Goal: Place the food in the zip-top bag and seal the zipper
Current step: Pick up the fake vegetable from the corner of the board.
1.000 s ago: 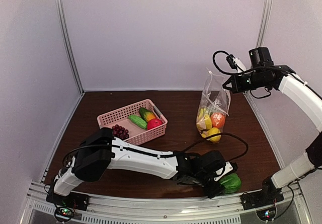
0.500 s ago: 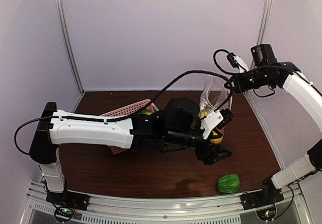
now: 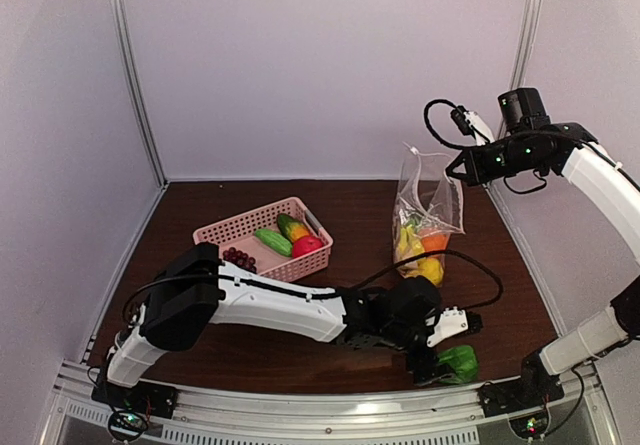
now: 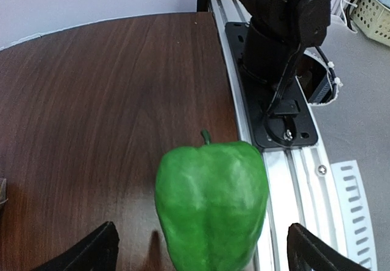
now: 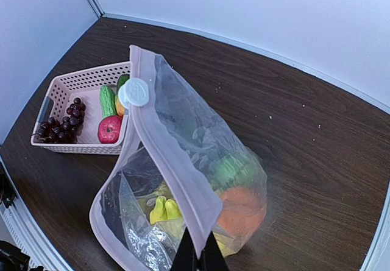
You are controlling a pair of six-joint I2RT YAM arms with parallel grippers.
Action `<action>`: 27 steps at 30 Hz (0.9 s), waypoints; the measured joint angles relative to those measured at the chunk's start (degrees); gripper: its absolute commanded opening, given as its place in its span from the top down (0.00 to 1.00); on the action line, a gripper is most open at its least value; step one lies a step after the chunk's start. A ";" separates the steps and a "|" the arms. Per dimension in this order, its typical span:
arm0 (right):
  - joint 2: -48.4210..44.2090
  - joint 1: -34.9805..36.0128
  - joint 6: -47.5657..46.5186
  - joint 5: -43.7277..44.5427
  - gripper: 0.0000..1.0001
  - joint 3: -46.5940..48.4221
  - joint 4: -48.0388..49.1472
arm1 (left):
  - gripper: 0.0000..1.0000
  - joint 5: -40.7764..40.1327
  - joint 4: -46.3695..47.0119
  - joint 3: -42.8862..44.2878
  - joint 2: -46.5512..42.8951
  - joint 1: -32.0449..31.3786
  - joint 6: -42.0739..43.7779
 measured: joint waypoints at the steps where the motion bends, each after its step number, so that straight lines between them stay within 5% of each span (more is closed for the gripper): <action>1: 0.00 0.00 0.00 0.00 1.00 0.00 0.00 | 0.02 0.11 -0.07 1.25 1.05 0.04 0.07; 10: 0.00 0.00 -0.02 0.17 1.00 0.00 -0.02 | 0.25 3.02 -1.31 10.23 7.41 0.07 0.04; 15: 0.00 0.00 -0.22 0.42 1.00 0.00 0.00 | 0.23 6.64 -3.98 10.34 7.52 0.07 0.52; 20: 0.00 0.00 -0.22 0.42 1.00 -0.02 0.00 | 0.49 7.56 -6.43 10.47 7.50 0.07 0.20; 27: -0.02 0.00 -0.55 1.46 1.00 -0.02 -0.07 | 0.53 5.57 -6.80 3.15 0.87 0.15 -1.07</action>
